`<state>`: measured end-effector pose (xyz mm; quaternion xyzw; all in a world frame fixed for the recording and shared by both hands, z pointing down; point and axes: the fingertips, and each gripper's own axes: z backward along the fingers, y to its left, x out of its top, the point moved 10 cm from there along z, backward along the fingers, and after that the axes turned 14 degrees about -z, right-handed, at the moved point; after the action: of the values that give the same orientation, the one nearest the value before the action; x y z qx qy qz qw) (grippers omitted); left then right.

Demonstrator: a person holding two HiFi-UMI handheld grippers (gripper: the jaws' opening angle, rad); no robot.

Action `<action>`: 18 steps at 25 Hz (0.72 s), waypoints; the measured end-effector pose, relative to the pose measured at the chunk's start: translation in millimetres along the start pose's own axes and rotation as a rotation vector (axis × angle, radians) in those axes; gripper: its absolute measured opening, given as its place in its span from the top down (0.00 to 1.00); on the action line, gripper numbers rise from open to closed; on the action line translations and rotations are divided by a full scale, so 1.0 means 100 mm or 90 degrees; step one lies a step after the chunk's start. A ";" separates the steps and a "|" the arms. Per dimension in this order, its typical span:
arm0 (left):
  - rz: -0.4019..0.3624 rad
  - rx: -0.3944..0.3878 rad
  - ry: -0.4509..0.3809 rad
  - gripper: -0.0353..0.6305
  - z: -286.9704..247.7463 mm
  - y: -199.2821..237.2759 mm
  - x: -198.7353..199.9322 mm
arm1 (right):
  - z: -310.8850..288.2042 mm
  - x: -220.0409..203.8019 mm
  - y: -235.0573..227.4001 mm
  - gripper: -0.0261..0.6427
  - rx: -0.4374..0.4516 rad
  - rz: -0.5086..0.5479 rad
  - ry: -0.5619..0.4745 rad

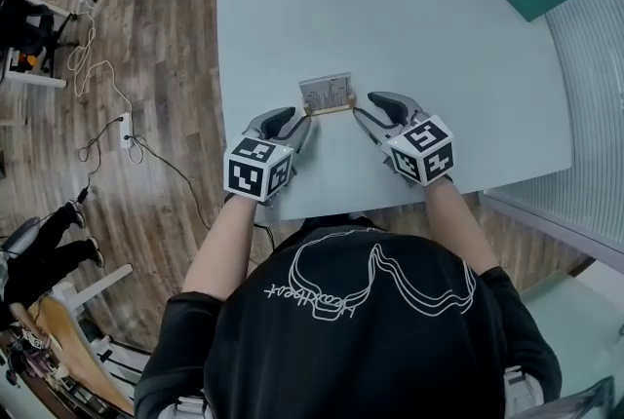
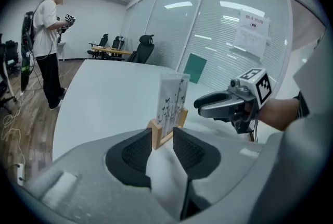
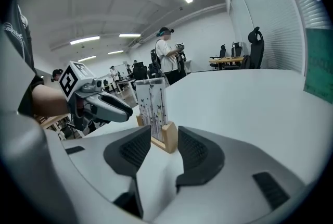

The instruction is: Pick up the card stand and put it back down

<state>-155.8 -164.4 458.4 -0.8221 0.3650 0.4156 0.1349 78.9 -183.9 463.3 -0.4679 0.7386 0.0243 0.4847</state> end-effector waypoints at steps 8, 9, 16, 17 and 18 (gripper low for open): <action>0.053 -0.003 -0.093 0.77 0.42 -0.45 0.16 | 0.64 0.02 0.22 0.81 0.060 -0.020 -0.064; 0.056 -0.008 -0.109 0.77 0.47 -0.52 0.19 | 0.71 0.03 0.26 0.81 0.070 -0.019 -0.072; 0.004 -0.032 -0.189 0.79 0.90 -1.01 0.57 | 1.20 0.26 0.63 0.91 0.136 0.009 -0.138; -0.005 -0.033 -0.192 0.79 0.96 -1.13 0.59 | 1.31 0.24 0.68 0.93 0.135 0.016 -0.148; -0.013 -0.032 -0.192 0.80 1.03 -1.25 0.60 | 1.40 0.22 0.74 0.94 0.137 0.022 -0.157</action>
<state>-103.4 -52.7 337.7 -0.7574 0.3216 0.5417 0.1717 121.1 -88.3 342.4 -0.3942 0.6799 0.0104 0.6183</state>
